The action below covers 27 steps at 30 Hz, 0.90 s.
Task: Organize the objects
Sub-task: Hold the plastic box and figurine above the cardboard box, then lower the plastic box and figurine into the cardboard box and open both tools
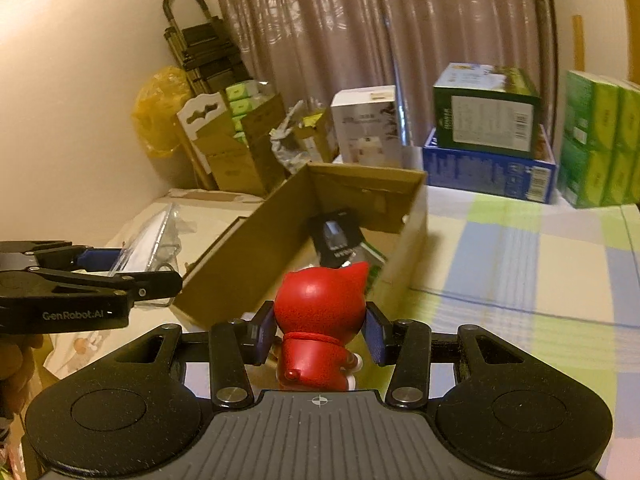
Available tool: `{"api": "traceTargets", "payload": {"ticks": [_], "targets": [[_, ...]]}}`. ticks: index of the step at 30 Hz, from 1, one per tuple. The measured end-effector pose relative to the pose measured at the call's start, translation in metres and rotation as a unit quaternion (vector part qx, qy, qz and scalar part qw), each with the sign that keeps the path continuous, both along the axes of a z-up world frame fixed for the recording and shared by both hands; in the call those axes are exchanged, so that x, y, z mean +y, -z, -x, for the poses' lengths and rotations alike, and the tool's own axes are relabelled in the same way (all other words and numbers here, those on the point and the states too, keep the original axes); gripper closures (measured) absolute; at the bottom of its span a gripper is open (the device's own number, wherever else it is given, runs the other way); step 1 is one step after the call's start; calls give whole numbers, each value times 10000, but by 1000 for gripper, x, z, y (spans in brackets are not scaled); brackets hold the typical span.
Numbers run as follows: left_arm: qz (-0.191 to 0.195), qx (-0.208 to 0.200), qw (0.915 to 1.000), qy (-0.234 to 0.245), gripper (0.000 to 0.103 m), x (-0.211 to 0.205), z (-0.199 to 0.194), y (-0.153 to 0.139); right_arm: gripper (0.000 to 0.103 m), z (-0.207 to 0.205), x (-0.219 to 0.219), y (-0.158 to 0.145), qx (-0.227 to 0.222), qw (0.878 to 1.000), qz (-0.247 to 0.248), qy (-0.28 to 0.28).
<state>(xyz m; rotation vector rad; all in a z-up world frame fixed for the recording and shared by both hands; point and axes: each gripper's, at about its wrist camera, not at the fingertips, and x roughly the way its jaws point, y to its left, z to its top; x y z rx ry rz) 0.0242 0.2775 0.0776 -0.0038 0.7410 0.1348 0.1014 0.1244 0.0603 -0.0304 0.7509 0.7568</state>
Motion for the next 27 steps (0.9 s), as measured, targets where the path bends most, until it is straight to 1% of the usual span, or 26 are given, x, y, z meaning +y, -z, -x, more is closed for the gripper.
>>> {"api": "traceTargets", "payload": {"ticks": [4, 11, 21, 27], "targets": [[-36, 138, 9999, 79, 45, 16, -17, 5, 60, -14, 16, 5, 126, 9999, 10, -55], [-65, 335, 9991, 232, 45, 25, -37, 17, 60, -29, 32, 17, 257, 9996, 49, -84], [-68, 463, 9983, 335, 45, 28, -56, 30, 60, -42, 40, 24, 331, 9994, 100, -59], [38, 547, 9980, 330, 44, 38, -64, 40, 60, -47, 42, 30, 404, 9991, 105, 1]]}}
